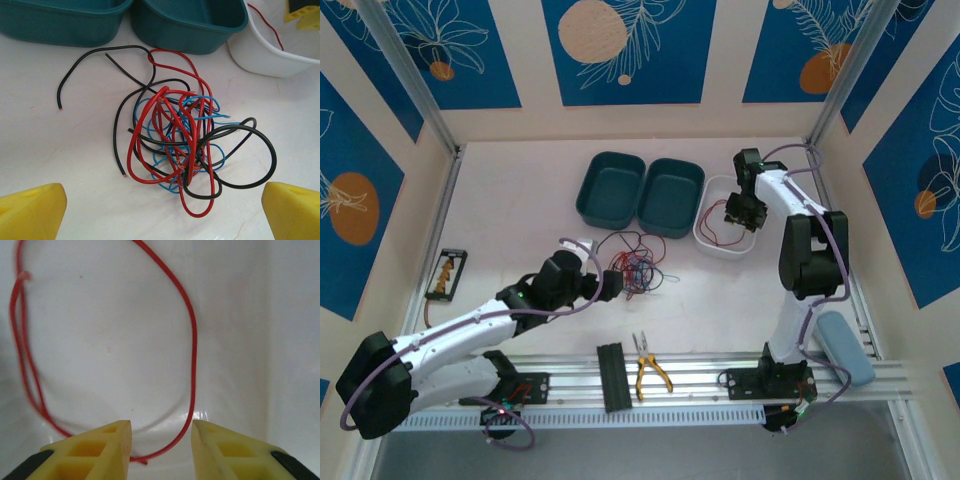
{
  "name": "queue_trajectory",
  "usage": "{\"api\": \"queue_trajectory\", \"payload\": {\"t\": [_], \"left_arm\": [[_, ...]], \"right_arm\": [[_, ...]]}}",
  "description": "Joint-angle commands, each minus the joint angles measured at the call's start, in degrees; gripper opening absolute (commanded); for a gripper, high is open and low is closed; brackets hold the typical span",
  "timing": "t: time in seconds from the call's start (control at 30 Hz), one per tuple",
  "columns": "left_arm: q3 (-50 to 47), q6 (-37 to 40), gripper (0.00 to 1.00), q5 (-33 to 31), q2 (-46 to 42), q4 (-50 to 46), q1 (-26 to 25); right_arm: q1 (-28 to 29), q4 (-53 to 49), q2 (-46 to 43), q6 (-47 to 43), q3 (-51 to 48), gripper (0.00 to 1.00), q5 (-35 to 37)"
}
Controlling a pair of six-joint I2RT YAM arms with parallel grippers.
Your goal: Untangle the cables
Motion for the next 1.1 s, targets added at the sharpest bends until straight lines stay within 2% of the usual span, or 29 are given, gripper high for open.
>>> {"api": "queue_trajectory", "payload": {"t": [0.0,0.13,0.3,0.47,0.6,0.73,0.83,0.93,1.07], "left_arm": [[-0.28,-0.59,1.0,-0.64,-0.38,-0.45,0.42],[-0.18,-0.67,1.0,-0.79,-0.37,-0.3,0.42],[-0.07,-1.65,1.0,-2.59,-0.72,-0.21,0.43],[0.98,-2.85,1.0,-4.83,-0.83,-1.44,0.54],[1.51,-6.02,1.0,-7.23,-1.11,-4.41,2.22],[1.13,-9.02,1.0,-4.74,-1.43,-6.45,6.73],[-1.22,-11.35,1.0,-0.47,-1.98,-3.83,10.85],[-4.27,-13.68,1.0,1.37,-2.4,-0.93,13.69],[-6.78,-15.71,1.0,0.38,-2.42,0.58,15.73]], "right_arm": [[0.08,-2.54,-5.91,0.13,0.87,0.39,2.23],[0.21,-3.14,-10.78,0.32,0.3,0.42,2.01],[2.15,-1.52,-17.89,-0.03,-1.71,0.45,-2.67],[8.42,3.05,-26.03,2.0,-7.17,0.46,-7.19],[16.18,8.8,-29.59,4.5,-12.43,0.42,-11.51],[24.02,10.76,-28.46,7.36,-13.07,0.39,-12.02],[29.47,10.14,-24.93,9.45,-10.84,0.39,-10.78],[33.81,8.57,-19.63,10.61,-6.58,0.39,-10.38],[37.78,4.89,-10.96,10.85,0.65,0.37,-9.72]]}}
